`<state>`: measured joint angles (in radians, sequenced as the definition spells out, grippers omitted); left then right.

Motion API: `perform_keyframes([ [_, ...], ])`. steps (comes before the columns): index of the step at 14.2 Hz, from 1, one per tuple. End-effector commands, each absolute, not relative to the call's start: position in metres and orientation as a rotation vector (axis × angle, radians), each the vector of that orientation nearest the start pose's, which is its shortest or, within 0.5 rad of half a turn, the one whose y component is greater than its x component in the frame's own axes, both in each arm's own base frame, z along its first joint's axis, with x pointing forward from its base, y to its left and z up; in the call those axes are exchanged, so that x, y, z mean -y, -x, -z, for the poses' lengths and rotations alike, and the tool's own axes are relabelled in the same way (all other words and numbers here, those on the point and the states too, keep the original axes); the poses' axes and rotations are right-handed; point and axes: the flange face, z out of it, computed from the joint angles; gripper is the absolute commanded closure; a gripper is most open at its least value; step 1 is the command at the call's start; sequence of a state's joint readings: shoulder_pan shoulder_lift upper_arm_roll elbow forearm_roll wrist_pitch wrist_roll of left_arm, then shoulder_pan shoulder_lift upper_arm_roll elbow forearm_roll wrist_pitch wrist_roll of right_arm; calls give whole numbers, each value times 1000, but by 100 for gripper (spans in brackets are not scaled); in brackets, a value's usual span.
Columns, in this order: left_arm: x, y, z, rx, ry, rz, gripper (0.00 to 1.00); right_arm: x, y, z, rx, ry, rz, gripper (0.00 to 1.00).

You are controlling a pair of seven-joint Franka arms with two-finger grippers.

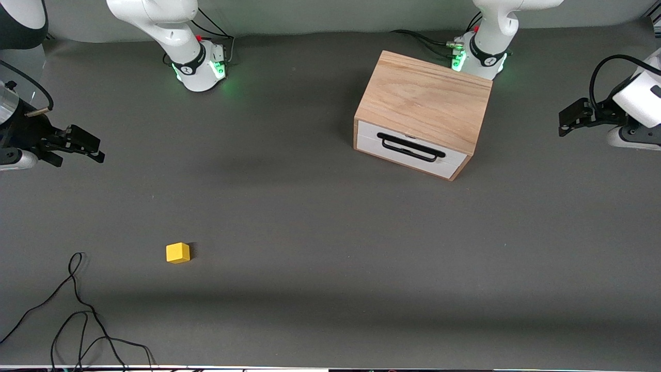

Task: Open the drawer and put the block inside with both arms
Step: 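Move the left gripper toward the black drawer handle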

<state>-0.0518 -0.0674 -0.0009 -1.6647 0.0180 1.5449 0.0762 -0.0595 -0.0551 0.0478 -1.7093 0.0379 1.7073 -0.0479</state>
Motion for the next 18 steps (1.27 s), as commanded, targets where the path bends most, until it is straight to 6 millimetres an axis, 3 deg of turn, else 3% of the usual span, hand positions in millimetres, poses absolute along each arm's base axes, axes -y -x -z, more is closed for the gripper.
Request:
perform_keyframes([
  [1, 28, -528, -620, -199, 3123, -84, 0, 0, -555, -601, 42, 3118, 63, 0],
  [8, 32, -526, -618, -113, 3127, -103, 0, 4, -556, -598, 39, 3118, 54, 0],
  [9, 42, -525, -617, -58, 3125, -116, 0, 3, -556, -597, 39, 3118, 51, 0],
  [11, 79, -524, -612, 52, 3115, -115, 0, 2, -554, -592, 35, 3118, 8, 0],
  [14, 152, -522, -602, 277, 3089, -94, 0, 4, -556, -586, 27, 3117, -9, 0],
  [18, 258, -524, -590, 926, 2966, -83, 0, 7, -555, -577, 29, 3117, -25, 0],
])
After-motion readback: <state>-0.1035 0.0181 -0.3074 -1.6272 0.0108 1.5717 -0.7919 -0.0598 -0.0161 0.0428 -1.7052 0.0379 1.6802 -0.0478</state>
